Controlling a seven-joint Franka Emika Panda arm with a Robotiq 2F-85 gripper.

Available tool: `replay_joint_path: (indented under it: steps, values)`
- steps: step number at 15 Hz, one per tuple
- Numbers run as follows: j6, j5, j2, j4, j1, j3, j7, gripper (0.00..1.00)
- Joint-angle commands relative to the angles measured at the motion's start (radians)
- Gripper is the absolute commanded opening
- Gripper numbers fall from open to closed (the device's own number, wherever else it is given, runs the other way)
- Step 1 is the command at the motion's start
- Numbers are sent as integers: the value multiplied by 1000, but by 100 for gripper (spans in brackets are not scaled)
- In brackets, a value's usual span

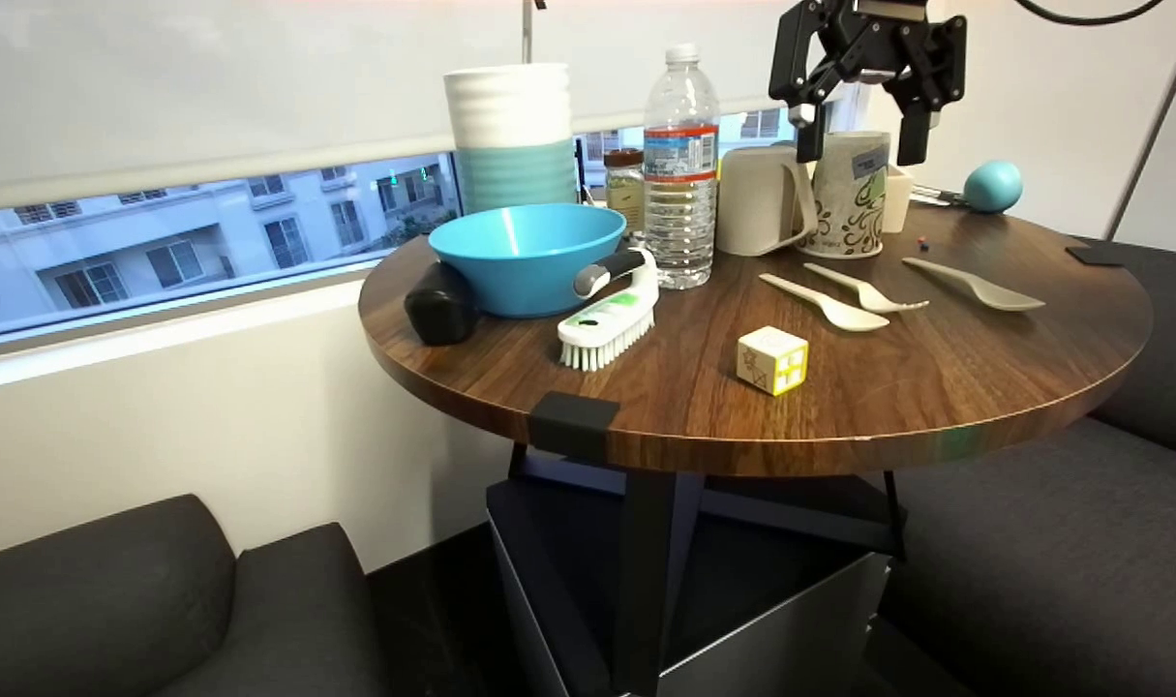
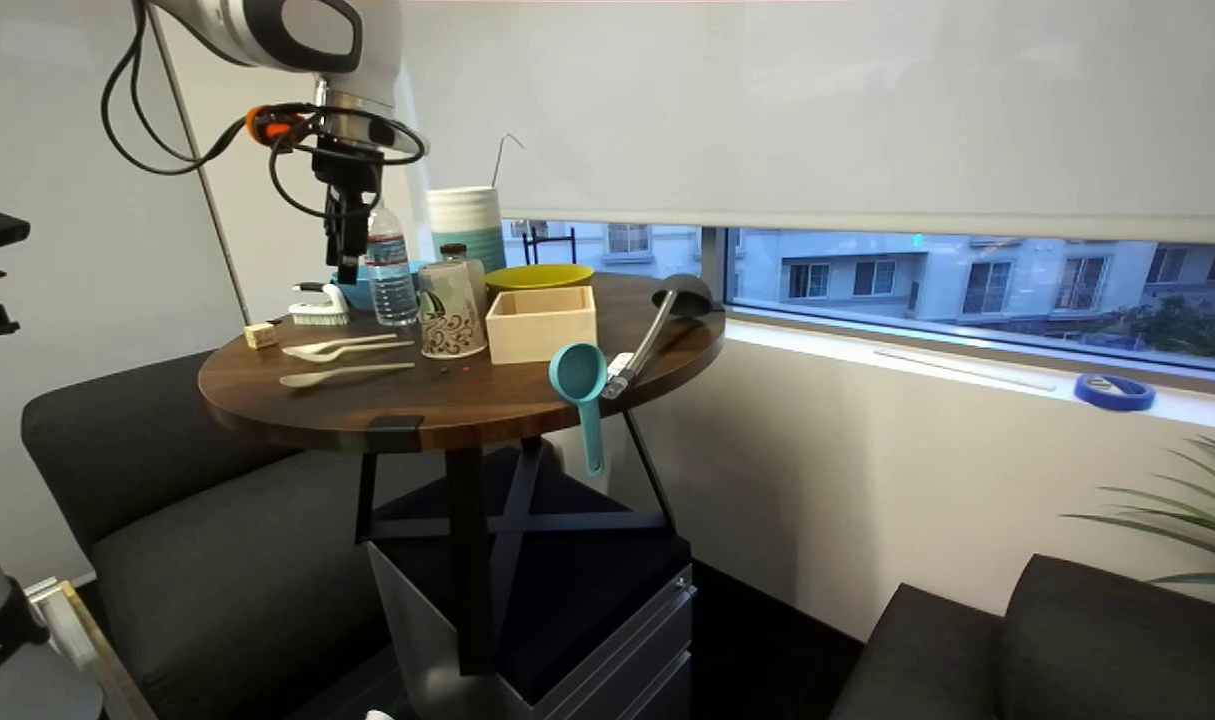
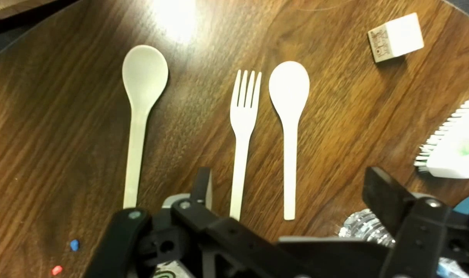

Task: Move the plastic spoon on the left to the right side of the plastic fork and move the plastic spoon on the right to the left side of the plastic fork

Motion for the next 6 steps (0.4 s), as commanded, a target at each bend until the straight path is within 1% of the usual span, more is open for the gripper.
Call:
replay_joint_path:
  steps: [1, 6]
  values:
    - [-4, 1, -5, 0, -8, 3, -1, 100]
    - [-4, 1, 2, 0, -7, 4, -1, 100]
